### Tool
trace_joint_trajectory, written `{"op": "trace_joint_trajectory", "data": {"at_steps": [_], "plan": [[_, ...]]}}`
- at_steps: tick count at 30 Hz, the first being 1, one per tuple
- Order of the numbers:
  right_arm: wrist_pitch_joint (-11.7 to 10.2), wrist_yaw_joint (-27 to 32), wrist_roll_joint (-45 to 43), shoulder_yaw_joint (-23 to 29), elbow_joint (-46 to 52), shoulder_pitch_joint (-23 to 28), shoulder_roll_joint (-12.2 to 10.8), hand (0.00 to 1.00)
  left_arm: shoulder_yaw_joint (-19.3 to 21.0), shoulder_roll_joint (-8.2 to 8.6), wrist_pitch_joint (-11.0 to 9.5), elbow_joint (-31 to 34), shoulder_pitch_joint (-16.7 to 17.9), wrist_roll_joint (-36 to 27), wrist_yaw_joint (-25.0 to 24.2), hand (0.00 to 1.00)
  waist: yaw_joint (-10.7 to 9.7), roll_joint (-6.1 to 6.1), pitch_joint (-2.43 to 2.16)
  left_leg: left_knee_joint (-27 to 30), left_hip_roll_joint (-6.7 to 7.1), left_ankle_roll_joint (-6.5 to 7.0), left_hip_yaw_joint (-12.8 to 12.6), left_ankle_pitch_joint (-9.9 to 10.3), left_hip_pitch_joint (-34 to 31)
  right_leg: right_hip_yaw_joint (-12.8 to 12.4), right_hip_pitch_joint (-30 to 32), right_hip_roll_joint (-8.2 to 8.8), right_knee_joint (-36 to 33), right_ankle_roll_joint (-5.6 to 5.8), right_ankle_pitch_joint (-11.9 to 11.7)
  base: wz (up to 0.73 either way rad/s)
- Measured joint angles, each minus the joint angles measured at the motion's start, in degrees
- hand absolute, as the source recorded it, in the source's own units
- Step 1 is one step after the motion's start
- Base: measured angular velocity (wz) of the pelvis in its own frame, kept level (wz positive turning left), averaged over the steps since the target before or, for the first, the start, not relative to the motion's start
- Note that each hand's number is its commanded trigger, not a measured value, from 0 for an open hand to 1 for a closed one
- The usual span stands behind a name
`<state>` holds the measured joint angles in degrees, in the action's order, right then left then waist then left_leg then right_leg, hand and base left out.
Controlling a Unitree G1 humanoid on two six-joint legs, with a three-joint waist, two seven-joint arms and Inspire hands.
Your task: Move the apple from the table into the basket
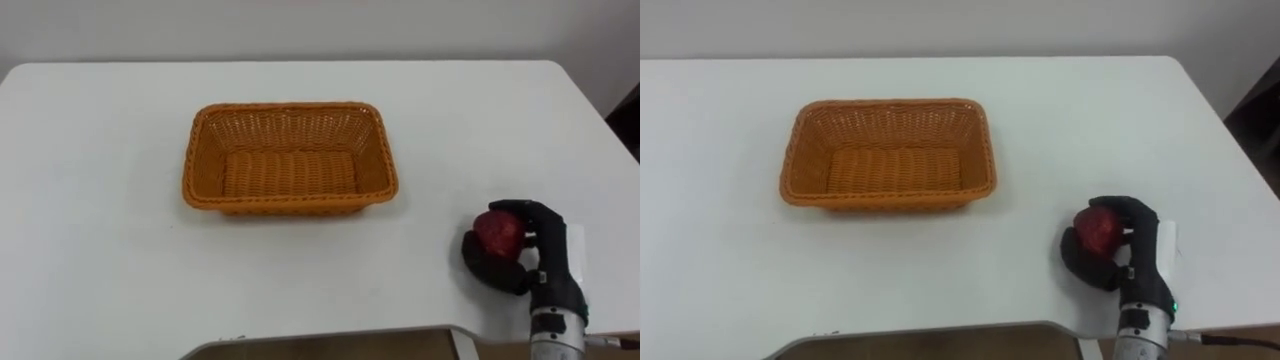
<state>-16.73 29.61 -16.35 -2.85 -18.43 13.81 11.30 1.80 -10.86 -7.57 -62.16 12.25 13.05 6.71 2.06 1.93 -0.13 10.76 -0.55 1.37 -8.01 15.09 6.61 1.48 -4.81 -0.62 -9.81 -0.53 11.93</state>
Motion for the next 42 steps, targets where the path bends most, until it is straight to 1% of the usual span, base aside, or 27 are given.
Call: {"op": "trace_joint_trajectory", "data": {"at_steps": [1,2,5,6,7,8,10,11,12,14,15,18,22,24,28,31,34,35,36,37,38,39,40,41,42], "plan": [[0.27,-0.05,-0.01,-0.27,0.59,-0.01,-0.04,1.00,0.00,0.00,0.00,-0.26,0.09,0.00,0.00,0.00,0.10,-0.11,0.08,0.00,0.00,0.00,0.00,0.00,0.00,-0.03,0.03,-0.01,-0.01,0.00,0.00,0.00],[0.55,-0.40,-0.03,-0.76,1.84,-0.13,-0.19,1.00,0.00,0.05,0.03,-0.76,-0.09,0.00,-0.01,0.00,0.24,-0.30,0.30,0.00,0.00,0.00,0.00,0.00,-0.04,-0.05,0.12,-0.03,-0.02,-0.01,-0.01,0.00],[0.80,-0.48,-0.19,-2.28,3.90,-0.83,-0.23,1.00,-0.01,0.14,0.27,-2.30,-0.34,-0.01,-0.02,0.00,0.50,-0.74,0.67,0.00,0.04,0.00,0.08,0.00,-0.14,0.16,0.15,0.01,0.00,0.02,-0.05,0.00],[1.62,-0.66,-0.33,-2.31,5.31,-1.00,-0.22,1.00,0.00,0.14,0.79,-2.33,-0.34,0.01,-0.03,0.00,0.61,-0.90,0.69,0.00,0.06,0.00,0.13,0.00,-0.28,0.23,0.25,0.04,0.00,0.02,-0.05,0.03],[1.92,-0.66,-0.33,-2.28,6.22,-1.08,-0.22,1.00,0.04,0.13,1.00,-2.32,-0.33,0.01,-0.04,0.00,0.87,-0.96,0.65,0.00,0.07,0.00,0.19,0.00,-0.44,0.25,0.41,0.05,-0.01,0.02,-0.05,0.00],[2.04,-0.66,-0.29,-2.21,7.94,-1.46,-0.17,1.00,0.05,0.12,1.21,-2.32,-0.33,0.02,-0.12,0.00,1.23,-0.97,0.48,0.00,0.06,0.00,0.21,0.00,-0.95,0.27,0.94,0.03,-0.09,0.02,-0.05,0.00],[2.02,-0.64,-0.04,-2.19,10.13,-2.94,-0.15,1.00,0.04,0.19,1.32,-2.81,-0.06,0.07,-0.50,0.00,1.66,-0.94,0.48,-0.03,0.03,-0.02,0.29,-0.02,-1.02,0.33,0.83,0.01,-0.05,0.01,-0.05,0.02],[1.99,-0.62,0.38,-2.19,10.56,-4.44,-0.14,1.00,0.00,0.30,1.42,-2.90,0.09,0.14,-1.00,0.00,1.59,-0.77,0.37,-0.03,0.03,-0.02,0.39,-0.02,-0.93,0.39,0.76,0.01,0.00,0.01,-0.05,0.03],[1.97,-0.61,1.28,-2.15,10.63,-5.85,-0.05,1.00,0.02,0.43,1.44,-2.88,0.11,0.22,-1.19,0.00,1.56,-0.43,0.13,-0.03,0.04,-0.02,0.56,-0.02,-0.86,0.50,0.68,0.02,0.03,0.02,-0.05,0.05],[2.06,-0.67,3.00,-2.14,10.92,-7.98,0.24,1.00,0.02,0.59,1.53,-2.66,0.49,0.24,-1.31,0.00,1.65,-0.08,-0.07,-0.03,0.04,-0.02,0.83,-0.02,-0.66,0.66,0.39,0.01,0.08,0.02,-0.05,0.08],[2.62,-0.75,3.65,-2.01,12.62,-8.67,0.32,1.00,0.03,0.71,1.77,-1.87,0.74,0.32,-1.48,0.00,1.65,0.04,-0.01,-0.07,0.07,-0.02,1.11,-0.02,-0.32,0.92,-0.04,0.05,0.22,0.02,-0.05,0.09],[2.45,-0.99,4.56,-1.88,18.08,-8.89,0.81,1.00,0.12,0.66,2.40,-0.94,1.13,1.06,-1.99,0.00,1.58,-0.03,0.05,-0.12,0.10,-0.02,2.15,-0.02,0.12,1.32,-0.64,0.02,0.19,0.02,-0.05,0.08],[2.55,-1.74,4.68,-2.13,20.29,-10.32,1.39,1.00,0.00,0.66,2.44,-0.36,1.03,1.09,-2.37,0.00,2.16,0.03,0.11,-0.31,0.05,-0.02,2.22,-0.02,0.12,1.45,-0.76,-0.06,0.14,0.02,-0.05,-0.03],[2.54,-2.31,4.25,-2.21,22.01,-10.38,1.61,1.00,-0.08,0.66,2.43,-0.37,0.83,1.09,-2.38,0.00,2.77,0.12,0.46,-0.39,0.00,-0.02,2.25,-0.02,0.06,1.44,-0.52,-0.14,0.13,0.02,-0.05,-0.09],[2.54,-2.64,4.26,-2.58,22.17,-10.57,1.98,1.00,-0.53,0.63,2.45,-0.59,0.75,1.12,-2.38,0.00,3.12,0.51,0.67,-0.49,-0.05,-0.02,2.41,-0.02,-0.32,1.57,-0.21,-0.22,0.11,0.02,-0.05,0.00],[2.55,-3.15,4.27,-3.31,22.18,-10.70,1.99,1.00,-0.86,0.55,2.71,-0.74,0.17,1.14,-2.38,0.00,3.22,0.64,0.61,-0.49,-0.05,-0.02,3.27,-0.02,-0.46,1.70,-0.01,-0.26,-0.01,0.02,-0.05,0.04],[3.25,-4.50,4.23,-5.31,22.76,-11.37,2.06,1.00,-1.02,0.21,3.55,-0.75,-0.09,1.35,-2.37,0.00,3.32,0.88,0.44,-0.48,-0.24,-0.02,5.60,-0.03,-0.04,2.01,0.52,-0.56,-0.82,0.01,-0.05,-0.08],[3.99,-4.98,4.22,-6.47,23.87,-11.44,2.14,1.00,-1.20,0.08,3.60,-0.73,0.07,1.60,-2.35,0.00,3.53,0.85,0.38,-0.22,-0.45,-0.03,6.71,-0.04,0.13,2.40,0.70,-0.76,-2.10,-0.01,-0.06,-0.17],[4.26,-5.37,4.18,-7.91,24.13,-12.08,2.20,1.00,-1.84,-0.06,3.90,-0.85,0.03,1.64,-2.26,0.00,3.63,0.75,0.56,1.42,-0.76,-0.03,7.32,-0.04,0.10,3.34,1.52,-0.60,-5.37,-0.07,-0.09,-0.19],[4.55,-5.52,4.21,-8.73,24.04,-12.45,2.21,1.00,-2.33,-0.09,4.04,-1.06,-0.14,1.64,-2.24,0.00,3.59,0.66,0.97,3.97,-0.96,-0.03,7.41,-0.04,-0.24,3.67,2.73,-0.16,-9.30,-0.14,-0.10,-0.17],[4.89,-6.27,4.17,-10.46,23.83,-12.93,2.15,1.00,-2.52,-0.03,3.93,-1.58,-0.40,1.82,-2.21,0.00,2.78,0.14,2.30,11.91,-2.17,-0.10,7.00,-0.07,-2.11,3.99,5.23,-0.82,-14.71,-1.28,0.87,-0.45],[4.65,-7.33,3.79,-12.44,23.94,-13.82,1.96,1.00,-1.23,-0.26,4.14,-2.09,0.20,2.75,-2.08,0.00,2.78,-0.29,1.98,14.60,-3.41,-0.26,6.91,0.04,-3.09,1.35,6.37,-4.04,-5.77,-2.07,0.05,-0.62],[4.54,-7.62,3.46,-13.47,24.27,-14.55,1.95,1.00,-0.65,-0.65,4.63,-2.06,0.33,3.10,-2.05,0.00,3.17,0.37,1.78,14.45,-3.33,-0.98,6.60,0.23,-3.23,1.46,7.29,-4.57,-1.39,-2.63,-5.23,-0.56],[4.19,-7.96,3.34,-14.60,24.33,-15.39,2.72,1.00,-0.97,-1.30,5.54,-3.21,0.07,3.95,-2.01,0.00,1.91,1.37,1.79,14.21,-3.05,-3.50,6.38,1.77,-2.89,4.17,8.13,-3.72,-0.54,-4.85,-8.54,0.00],[4.44,-8.11,3.06,-14.03,24.02,-15.41,3.22,1.00,-2.08,-1.23,6.07,-4.01,-1.63,4.30,-2.05,0.00,1.14,1.13,1.48,9.98,-4.03,-3.93,6.23,2.87,-2.50,4.94,8.15,-4.01,-0.75,-4.86,-8.55,0.35]]}}
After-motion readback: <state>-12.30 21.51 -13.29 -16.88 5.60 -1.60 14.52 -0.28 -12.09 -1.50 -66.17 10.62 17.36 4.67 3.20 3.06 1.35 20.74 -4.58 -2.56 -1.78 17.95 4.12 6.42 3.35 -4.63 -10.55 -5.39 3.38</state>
